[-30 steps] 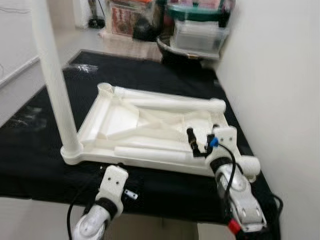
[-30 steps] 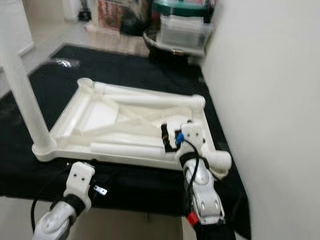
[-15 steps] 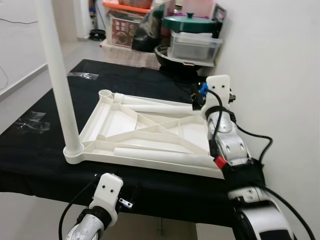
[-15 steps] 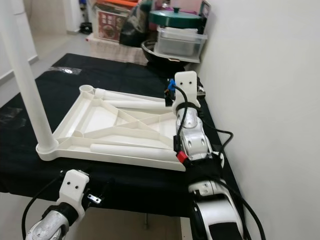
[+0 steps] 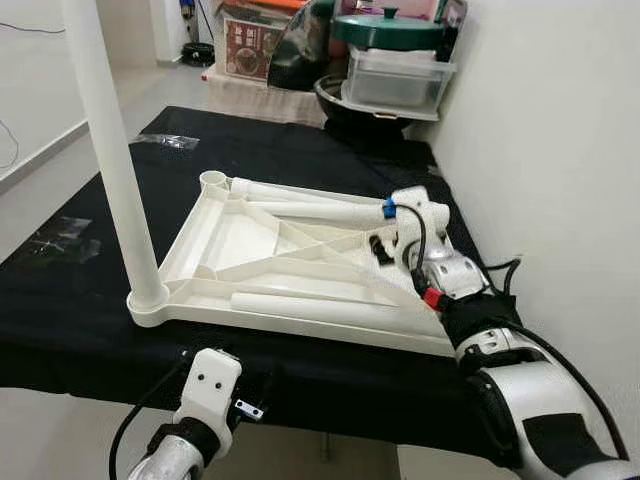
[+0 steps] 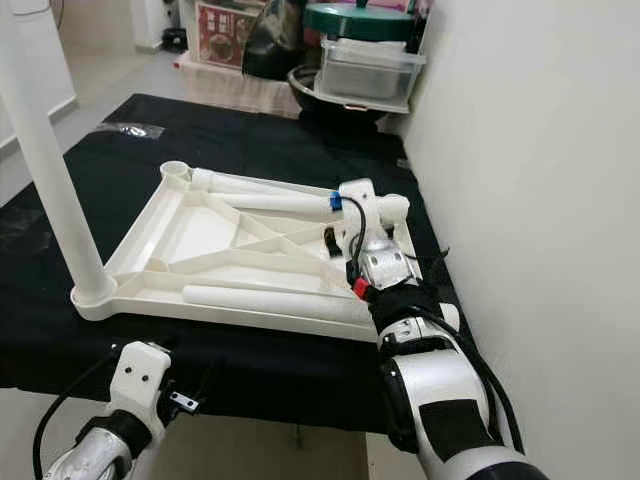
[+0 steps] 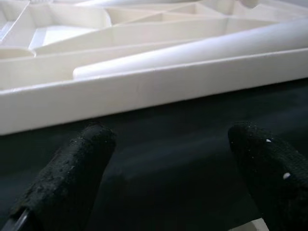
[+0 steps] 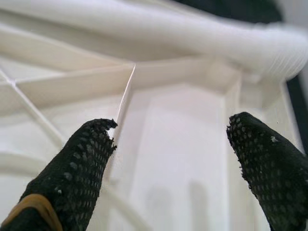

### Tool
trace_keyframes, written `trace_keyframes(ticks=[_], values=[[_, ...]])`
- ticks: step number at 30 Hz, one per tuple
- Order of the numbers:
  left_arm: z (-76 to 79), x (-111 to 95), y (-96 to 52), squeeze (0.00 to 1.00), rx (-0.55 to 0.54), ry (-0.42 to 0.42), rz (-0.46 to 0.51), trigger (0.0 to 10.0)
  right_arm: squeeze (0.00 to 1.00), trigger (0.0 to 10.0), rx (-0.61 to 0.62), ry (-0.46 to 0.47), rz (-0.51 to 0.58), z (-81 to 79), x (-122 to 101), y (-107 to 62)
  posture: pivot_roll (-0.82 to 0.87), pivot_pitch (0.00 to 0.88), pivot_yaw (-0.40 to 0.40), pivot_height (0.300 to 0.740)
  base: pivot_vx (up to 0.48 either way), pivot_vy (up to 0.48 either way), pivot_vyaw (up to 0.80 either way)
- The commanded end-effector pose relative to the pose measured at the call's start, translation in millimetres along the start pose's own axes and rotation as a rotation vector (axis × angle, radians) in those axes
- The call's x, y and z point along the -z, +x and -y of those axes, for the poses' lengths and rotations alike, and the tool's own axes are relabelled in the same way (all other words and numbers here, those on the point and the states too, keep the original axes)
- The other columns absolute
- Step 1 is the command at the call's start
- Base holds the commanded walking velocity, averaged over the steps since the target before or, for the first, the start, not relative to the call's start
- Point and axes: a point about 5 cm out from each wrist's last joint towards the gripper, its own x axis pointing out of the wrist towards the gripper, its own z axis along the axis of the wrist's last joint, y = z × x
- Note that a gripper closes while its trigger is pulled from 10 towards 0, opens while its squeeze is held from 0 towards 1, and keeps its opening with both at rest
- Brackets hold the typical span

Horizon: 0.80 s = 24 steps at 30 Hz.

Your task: Building children table

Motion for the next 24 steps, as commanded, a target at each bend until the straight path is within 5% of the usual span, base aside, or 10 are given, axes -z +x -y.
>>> trace_keyframes(ticks=[1, 8, 15, 24], values=[[3.6, -1.6, -1.5, 0.00, 0.017, -0.008, -0.002, 10.0, 0.00, 10.0, -0.013, 0.051, -0.043, 3.6, -1.1, 0.7, 0.13, 0.042, -0.159, 0.740, 0.000, 0.000, 0.00], [7.5, -2.6, -5.5, 0.00, 0.019, -0.015, -0.004, 10.0, 0.00, 10.0, -0.016, 0.032, -0.026, 11.9, -17.3, -1.1, 0.14, 0.039, -0.176, 0.740, 0.000, 0.000, 0.00], [9.2, -2.8, -7.3, 0.00, 0.018, -0.026, -0.005, 10.0, 0.00, 10.0, -0.182, -0.152, -0.031, 2.7, -24.0, -3.5, 0.13, 0.039, -0.175, 0.740, 0.000, 0.000, 0.00], [10.8, -4.8, -9.8, 0.00, 0.021, -0.028, -0.005, 10.0, 0.00, 10.0, -0.214, -0.333, -0.078, 4.3, -18.6, -2.8, 0.12, 0.051, -0.179, 0.740, 0.000, 0.000, 0.00]])
